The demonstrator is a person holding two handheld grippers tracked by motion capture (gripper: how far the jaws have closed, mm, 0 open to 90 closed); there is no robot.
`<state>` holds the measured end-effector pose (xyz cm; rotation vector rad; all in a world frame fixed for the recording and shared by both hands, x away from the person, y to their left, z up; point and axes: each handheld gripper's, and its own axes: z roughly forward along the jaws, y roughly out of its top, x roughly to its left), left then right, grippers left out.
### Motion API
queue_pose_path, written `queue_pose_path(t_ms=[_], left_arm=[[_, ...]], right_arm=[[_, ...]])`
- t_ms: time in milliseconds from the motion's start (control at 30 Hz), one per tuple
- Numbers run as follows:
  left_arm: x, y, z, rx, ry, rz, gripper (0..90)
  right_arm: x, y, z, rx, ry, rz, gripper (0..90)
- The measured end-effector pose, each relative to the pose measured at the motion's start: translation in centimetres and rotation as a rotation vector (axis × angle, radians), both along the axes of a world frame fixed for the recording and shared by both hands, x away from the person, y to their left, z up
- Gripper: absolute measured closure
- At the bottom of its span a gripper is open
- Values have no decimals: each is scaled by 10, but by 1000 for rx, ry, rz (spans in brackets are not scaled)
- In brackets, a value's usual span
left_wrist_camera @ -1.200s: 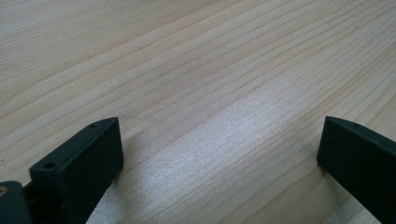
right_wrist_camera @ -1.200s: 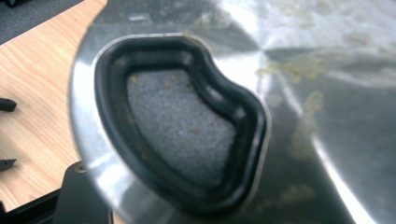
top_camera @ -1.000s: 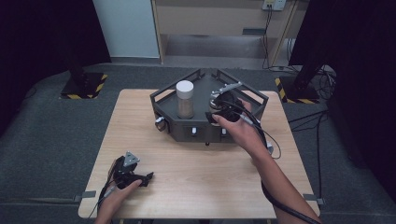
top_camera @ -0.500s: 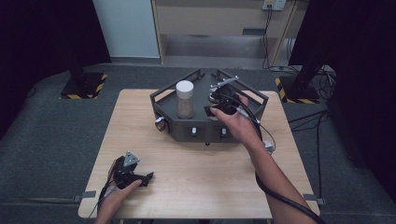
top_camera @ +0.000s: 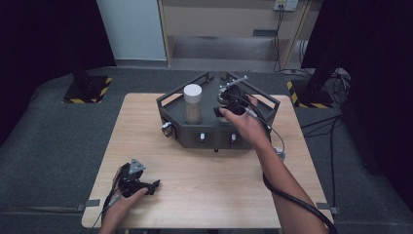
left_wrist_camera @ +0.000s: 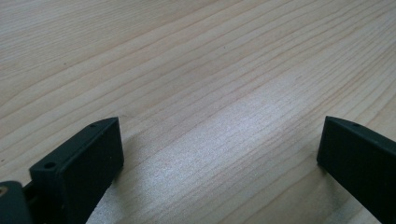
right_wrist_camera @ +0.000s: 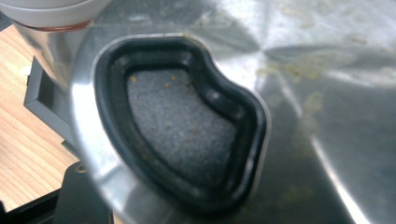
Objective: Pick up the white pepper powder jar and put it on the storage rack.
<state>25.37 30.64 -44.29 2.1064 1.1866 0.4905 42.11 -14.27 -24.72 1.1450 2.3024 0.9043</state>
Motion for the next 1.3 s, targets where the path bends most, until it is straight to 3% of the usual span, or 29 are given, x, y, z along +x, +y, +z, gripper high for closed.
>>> queue_pose_path(t_ms=[300,1300], left_arm=[[0,0,0,1,-1,1,0],[0,0,0,0,-1,1,0]], right_arm=[[10,2,-8,15,16,-13,312],[21,15,-21,10,39,-18,312]])
